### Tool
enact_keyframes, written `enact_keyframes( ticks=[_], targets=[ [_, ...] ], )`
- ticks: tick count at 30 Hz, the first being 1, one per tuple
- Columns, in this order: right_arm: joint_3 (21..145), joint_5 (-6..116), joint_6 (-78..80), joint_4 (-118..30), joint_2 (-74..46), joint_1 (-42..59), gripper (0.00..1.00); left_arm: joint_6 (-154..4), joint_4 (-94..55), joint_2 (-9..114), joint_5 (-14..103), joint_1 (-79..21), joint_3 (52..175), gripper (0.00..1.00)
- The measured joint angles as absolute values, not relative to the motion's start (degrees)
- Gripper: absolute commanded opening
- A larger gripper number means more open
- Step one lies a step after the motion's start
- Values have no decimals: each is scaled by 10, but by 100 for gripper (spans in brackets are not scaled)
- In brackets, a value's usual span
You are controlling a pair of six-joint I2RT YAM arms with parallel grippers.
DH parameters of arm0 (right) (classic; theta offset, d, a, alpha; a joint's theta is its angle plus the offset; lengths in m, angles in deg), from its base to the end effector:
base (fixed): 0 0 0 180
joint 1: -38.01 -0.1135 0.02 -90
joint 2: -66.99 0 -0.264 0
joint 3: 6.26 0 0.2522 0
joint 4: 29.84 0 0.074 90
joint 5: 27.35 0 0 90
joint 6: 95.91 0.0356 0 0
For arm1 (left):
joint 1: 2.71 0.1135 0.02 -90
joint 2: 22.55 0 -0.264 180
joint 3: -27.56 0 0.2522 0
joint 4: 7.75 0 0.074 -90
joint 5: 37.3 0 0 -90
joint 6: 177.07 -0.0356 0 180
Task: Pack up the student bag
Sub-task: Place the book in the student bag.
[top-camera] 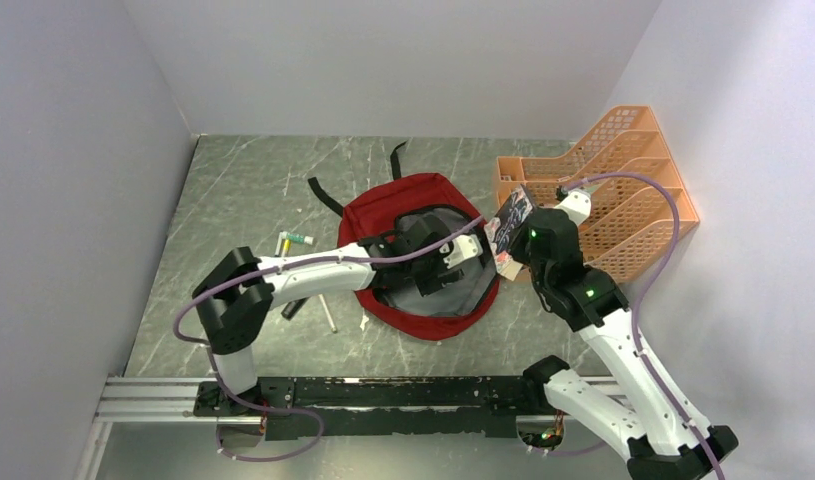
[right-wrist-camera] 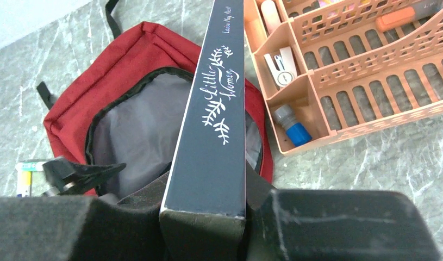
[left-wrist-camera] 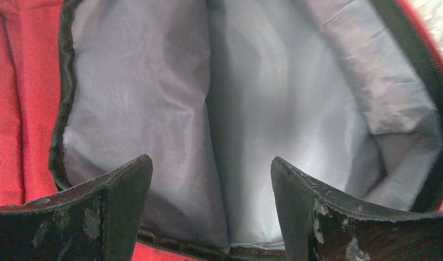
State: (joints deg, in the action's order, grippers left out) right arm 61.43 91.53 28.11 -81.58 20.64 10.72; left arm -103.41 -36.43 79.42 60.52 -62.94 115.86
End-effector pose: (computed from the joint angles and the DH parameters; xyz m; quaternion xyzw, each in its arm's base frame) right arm 0.1531 0.0596 0.3431 0.1730 0.8316 0.0592 0.5243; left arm 0.2031 -0.3453 0.2385 0.5438 0.7334 -0.0928 0.3971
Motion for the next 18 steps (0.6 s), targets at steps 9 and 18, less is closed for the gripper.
enact_keyframes(
  ticks=[9, 18],
  targets=[
    [602, 901, 280, -800, 221, 107, 0, -1047, -363, 865, 680, -633, 1177, 74],
    [586, 892, 281, -794, 235, 107, 0, -1055, -348, 901, 737, -633, 1186, 64]
  ],
)
